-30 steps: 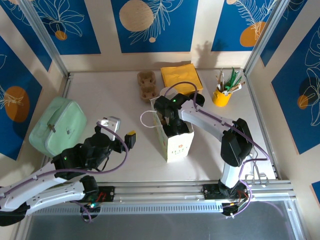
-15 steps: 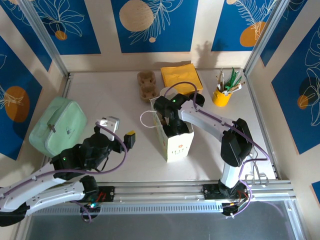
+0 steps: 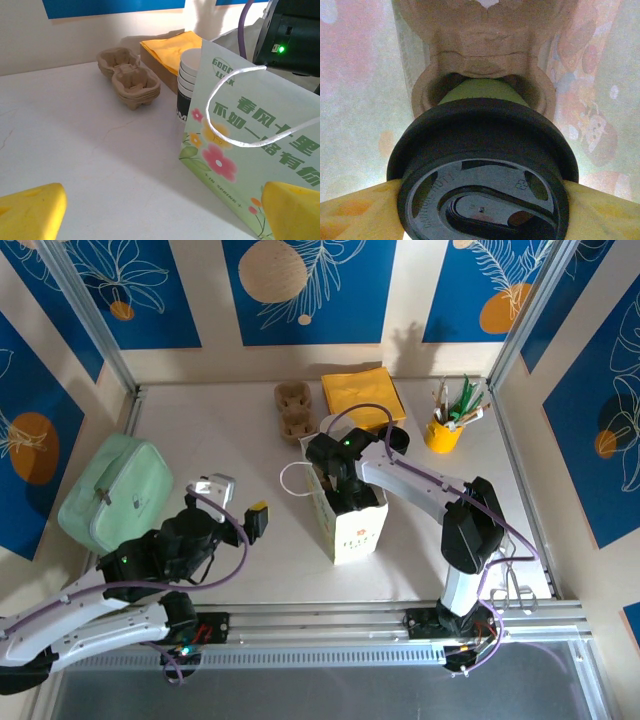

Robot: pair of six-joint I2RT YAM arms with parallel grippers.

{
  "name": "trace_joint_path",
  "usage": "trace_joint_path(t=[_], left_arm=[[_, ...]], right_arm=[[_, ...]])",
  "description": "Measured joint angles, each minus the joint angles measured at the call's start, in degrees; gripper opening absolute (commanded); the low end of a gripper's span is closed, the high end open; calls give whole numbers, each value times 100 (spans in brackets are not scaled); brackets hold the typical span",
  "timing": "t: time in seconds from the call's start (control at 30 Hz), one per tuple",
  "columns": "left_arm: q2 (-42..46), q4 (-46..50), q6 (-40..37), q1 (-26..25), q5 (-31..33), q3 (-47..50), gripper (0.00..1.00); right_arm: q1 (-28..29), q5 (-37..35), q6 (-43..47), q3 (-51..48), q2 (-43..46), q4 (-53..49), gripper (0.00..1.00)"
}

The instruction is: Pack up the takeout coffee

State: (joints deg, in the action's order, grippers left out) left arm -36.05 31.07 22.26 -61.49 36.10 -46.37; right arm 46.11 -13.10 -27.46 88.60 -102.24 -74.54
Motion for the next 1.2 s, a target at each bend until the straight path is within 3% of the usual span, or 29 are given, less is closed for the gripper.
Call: trace_joint_path(t=[0.5, 1.2], left_arm=[[72, 9, 39, 0, 2, 0, 99], [146, 83, 42, 0, 42, 0, 99]], right_arm=[[2, -2, 0, 2, 2, 0, 75], [57, -39, -2, 2, 118, 48, 94]])
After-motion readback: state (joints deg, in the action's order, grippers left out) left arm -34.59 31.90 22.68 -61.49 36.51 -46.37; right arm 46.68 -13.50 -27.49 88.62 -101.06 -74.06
